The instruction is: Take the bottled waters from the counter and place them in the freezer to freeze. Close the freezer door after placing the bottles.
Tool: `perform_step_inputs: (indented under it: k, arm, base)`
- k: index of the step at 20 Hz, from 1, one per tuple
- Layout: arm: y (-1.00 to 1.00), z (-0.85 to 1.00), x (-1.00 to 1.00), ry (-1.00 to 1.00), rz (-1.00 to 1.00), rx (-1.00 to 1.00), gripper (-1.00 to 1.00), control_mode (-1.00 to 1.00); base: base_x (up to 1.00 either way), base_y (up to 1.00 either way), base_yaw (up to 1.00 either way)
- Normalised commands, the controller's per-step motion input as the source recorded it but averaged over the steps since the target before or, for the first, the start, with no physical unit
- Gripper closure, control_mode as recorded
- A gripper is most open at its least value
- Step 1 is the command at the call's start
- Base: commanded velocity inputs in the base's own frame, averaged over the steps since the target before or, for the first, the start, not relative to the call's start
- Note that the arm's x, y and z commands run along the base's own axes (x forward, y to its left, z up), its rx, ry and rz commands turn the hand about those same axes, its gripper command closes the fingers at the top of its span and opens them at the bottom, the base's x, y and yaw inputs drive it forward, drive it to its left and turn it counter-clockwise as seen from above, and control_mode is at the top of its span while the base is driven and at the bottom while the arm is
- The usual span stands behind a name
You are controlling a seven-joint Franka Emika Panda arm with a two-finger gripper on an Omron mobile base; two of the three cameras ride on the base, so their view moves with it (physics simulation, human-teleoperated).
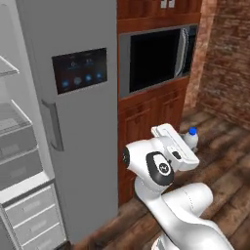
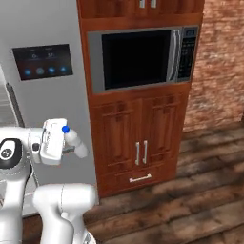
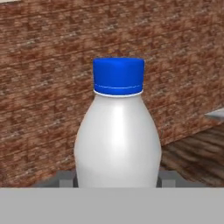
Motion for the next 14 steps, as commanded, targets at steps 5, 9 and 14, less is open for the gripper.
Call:
perform_step_inputs:
  k: [5, 9, 14]
  arm:
    - [0.0, 0.0, 0.0, 0.0, 0.0, 0.0, 1.0, 1.0]
    - [0.0, 0.0, 0.0, 0.0, 0.0, 0.0, 1.0, 1.0]
    - [0.0, 0.0, 0.0, 0.0, 0.0, 0.0, 1.0, 1.0]
  base:
    - [0.28, 0.1, 0.58]
    - [0.21, 0.14, 0.59]
    - [0.2, 0.22, 0.58]
